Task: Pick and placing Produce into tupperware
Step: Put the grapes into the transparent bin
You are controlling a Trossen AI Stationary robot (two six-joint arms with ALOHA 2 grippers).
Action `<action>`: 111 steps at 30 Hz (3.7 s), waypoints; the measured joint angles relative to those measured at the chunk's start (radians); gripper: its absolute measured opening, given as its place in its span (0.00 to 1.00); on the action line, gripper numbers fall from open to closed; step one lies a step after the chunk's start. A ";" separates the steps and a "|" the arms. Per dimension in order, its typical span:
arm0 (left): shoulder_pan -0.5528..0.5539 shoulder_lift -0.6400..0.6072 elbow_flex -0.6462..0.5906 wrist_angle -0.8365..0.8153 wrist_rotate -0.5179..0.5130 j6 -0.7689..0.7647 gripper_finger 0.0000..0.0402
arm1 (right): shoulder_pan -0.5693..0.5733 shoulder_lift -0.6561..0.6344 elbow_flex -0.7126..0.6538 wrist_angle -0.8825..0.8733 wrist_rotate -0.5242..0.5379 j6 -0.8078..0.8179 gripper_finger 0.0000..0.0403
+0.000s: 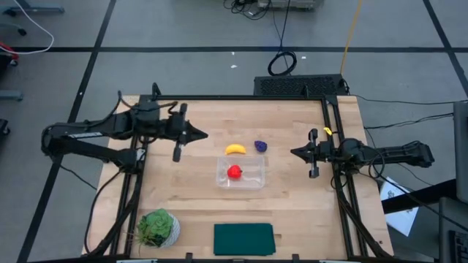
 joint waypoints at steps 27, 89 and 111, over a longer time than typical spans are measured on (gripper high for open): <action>0.008 -0.280 -0.391 0.262 -0.064 -0.055 0.02 | 0.000 0.011 0.000 0.012 0.000 0.001 0.00; -0.069 -0.607 -0.784 0.338 -0.206 0.006 0.01 | 0.000 0.010 0.000 0.015 0.000 0.001 0.00; -0.069 -0.605 -0.788 0.315 -0.151 0.019 0.05 | 0.000 0.037 0.000 0.010 0.000 0.090 0.00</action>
